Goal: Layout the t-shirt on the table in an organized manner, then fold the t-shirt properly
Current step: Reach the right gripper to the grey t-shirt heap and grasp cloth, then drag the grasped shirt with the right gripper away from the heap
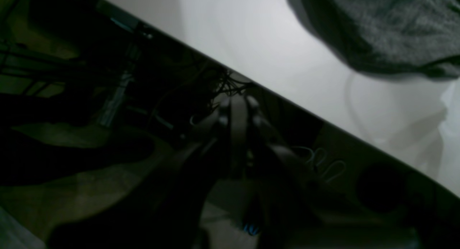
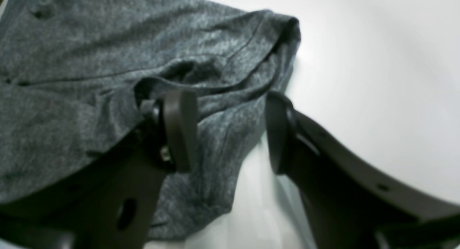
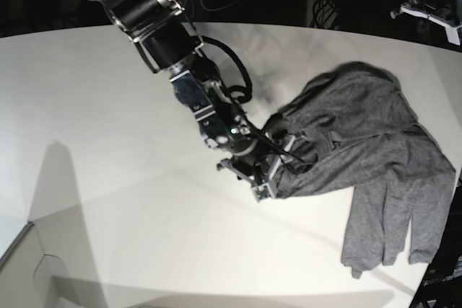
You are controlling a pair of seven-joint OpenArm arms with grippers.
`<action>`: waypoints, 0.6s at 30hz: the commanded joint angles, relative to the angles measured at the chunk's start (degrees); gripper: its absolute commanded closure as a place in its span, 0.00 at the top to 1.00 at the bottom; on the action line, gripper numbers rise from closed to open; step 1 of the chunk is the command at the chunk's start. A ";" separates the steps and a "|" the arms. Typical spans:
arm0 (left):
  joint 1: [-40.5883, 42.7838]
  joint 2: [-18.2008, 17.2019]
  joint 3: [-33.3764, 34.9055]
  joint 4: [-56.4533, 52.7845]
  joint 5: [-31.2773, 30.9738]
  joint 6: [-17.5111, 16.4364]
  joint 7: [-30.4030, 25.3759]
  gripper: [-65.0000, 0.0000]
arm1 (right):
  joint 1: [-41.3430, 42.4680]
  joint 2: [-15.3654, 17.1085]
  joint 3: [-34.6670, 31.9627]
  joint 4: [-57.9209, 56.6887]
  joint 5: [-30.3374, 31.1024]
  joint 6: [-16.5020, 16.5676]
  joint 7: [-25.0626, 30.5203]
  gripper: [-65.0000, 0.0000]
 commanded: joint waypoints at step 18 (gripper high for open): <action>0.57 0.70 -4.27 0.57 -0.42 -0.15 -0.79 0.00 | 0.96 -0.60 0.30 -6.80 0.34 0.10 4.62 0.06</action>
